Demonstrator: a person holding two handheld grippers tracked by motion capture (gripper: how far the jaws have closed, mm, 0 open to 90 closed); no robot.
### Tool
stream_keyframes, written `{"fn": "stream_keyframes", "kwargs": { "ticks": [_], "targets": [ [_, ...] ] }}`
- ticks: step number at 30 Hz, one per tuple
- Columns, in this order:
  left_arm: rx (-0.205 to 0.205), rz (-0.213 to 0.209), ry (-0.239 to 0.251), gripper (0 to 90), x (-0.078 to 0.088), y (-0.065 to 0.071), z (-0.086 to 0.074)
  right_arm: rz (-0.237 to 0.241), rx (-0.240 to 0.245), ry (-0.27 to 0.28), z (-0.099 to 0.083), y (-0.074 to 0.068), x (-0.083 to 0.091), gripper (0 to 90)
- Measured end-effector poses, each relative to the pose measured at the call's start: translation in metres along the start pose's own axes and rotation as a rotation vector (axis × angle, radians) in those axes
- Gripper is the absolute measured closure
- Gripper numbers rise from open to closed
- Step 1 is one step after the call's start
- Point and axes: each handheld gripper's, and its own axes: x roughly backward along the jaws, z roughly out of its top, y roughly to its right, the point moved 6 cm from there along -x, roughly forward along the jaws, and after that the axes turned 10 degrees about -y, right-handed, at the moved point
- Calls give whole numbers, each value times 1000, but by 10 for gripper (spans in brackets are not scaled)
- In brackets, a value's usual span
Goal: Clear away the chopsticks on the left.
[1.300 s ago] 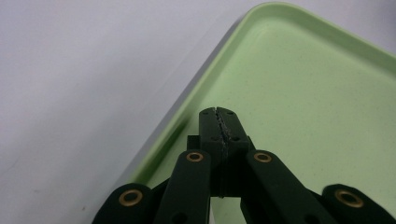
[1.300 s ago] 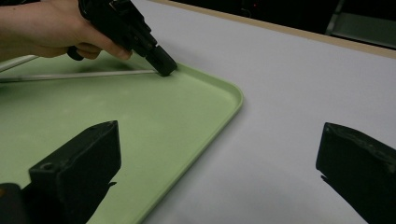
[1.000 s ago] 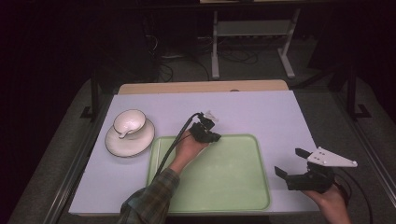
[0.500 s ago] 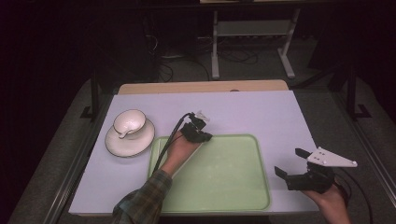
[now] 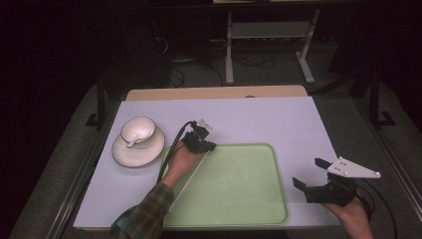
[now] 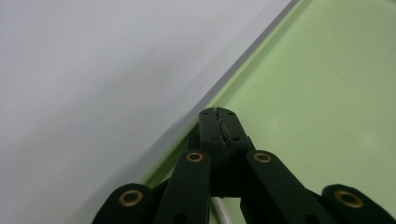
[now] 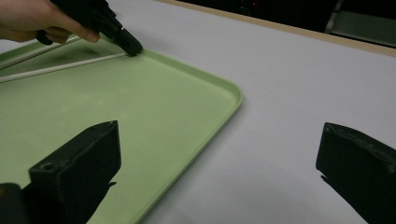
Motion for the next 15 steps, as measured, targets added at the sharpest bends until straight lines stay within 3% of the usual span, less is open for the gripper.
{"fn": "stream_keyframes", "kwargs": {
  "ticks": [11,15],
  "targets": [
    [41,27,3,900,16,-18,-24,1,-1,-2,0,-1,0,0],
    [50,-4,31,900,22,-17,-27,2,-1,-4,0,-1,-2,0]
  ]
}}
